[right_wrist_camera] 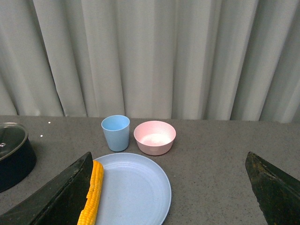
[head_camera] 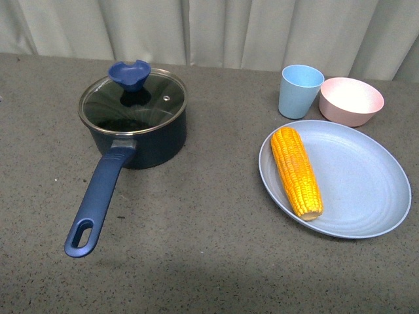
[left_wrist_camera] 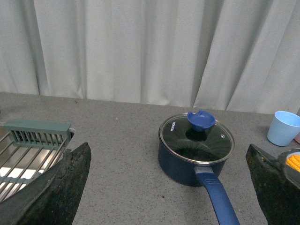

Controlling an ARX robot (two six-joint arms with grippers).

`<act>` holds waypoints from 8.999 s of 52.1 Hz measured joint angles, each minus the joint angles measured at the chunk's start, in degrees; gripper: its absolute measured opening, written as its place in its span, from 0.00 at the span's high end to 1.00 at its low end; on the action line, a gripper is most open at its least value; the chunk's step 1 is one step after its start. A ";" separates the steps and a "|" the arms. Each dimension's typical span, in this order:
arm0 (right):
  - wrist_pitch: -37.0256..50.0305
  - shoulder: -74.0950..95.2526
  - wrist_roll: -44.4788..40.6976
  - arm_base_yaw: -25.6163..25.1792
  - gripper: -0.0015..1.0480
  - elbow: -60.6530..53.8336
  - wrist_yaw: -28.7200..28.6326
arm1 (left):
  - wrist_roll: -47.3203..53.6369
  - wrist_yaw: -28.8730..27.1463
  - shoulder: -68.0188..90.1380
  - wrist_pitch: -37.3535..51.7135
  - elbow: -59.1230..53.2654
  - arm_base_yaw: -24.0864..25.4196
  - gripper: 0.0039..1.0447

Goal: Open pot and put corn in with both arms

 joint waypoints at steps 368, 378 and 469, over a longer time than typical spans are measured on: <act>0.00 0.00 0.00 0.00 0.09 0.00 0.00 | 0.04 0.02 72.30 67.67 2.51 0.22 0.97; 0.00 0.00 0.00 0.00 0.09 0.00 0.02 | 0.02 0.02 62.14 59.41 0.70 0.22 0.97; 0.00 0.00 0.00 0.00 0.09 0.00 -0.02 | 0.04 0.00 0.07 0.07 0.00 0.20 0.97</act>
